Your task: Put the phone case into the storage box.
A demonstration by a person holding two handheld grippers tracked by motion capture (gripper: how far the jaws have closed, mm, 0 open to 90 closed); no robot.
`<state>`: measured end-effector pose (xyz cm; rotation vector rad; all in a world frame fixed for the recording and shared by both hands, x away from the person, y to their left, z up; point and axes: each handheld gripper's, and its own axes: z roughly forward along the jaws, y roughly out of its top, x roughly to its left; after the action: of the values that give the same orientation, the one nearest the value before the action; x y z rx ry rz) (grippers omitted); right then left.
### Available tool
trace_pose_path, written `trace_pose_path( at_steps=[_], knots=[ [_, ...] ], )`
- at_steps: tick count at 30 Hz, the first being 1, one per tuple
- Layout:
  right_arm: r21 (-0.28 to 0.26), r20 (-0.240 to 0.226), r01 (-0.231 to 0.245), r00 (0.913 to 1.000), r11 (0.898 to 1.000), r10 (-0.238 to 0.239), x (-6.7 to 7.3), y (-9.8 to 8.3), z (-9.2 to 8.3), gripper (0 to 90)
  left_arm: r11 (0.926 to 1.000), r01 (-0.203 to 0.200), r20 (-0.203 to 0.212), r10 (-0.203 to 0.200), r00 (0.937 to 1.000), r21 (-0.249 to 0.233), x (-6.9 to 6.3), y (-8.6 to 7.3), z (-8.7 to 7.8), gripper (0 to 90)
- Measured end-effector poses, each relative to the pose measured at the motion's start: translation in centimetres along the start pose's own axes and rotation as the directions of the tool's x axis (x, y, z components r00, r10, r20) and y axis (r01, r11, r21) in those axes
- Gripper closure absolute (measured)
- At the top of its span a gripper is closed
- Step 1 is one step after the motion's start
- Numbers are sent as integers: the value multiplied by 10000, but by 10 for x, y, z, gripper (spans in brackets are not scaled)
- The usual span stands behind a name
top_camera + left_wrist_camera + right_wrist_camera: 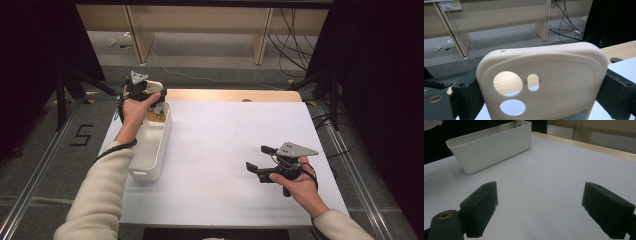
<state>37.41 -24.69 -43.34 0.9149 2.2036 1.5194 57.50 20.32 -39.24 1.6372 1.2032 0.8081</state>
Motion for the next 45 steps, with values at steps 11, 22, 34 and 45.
trace_pose_path(
  at_steps=[11,22,34,45],
  knots=[
    [-16,3,7,10000,10000,-7,0,0,0,142,10000,18,-13,-18,10000,65,0,-2,0,87],
    [5,5,-5,10000,10000,5,0,0,0,142,9998,-39,10,39,10000,204,0,-5,3,87],
    [15,9,-4,10000,10000,4,0,0,0,142,9994,-12,48,10,10000,336,0,-7,6,86],
    [21,8,-3,10000,10000,3,0,0,0,142,9988,-22,55,20,10000,492,1,-9,9,85]
  ],
)
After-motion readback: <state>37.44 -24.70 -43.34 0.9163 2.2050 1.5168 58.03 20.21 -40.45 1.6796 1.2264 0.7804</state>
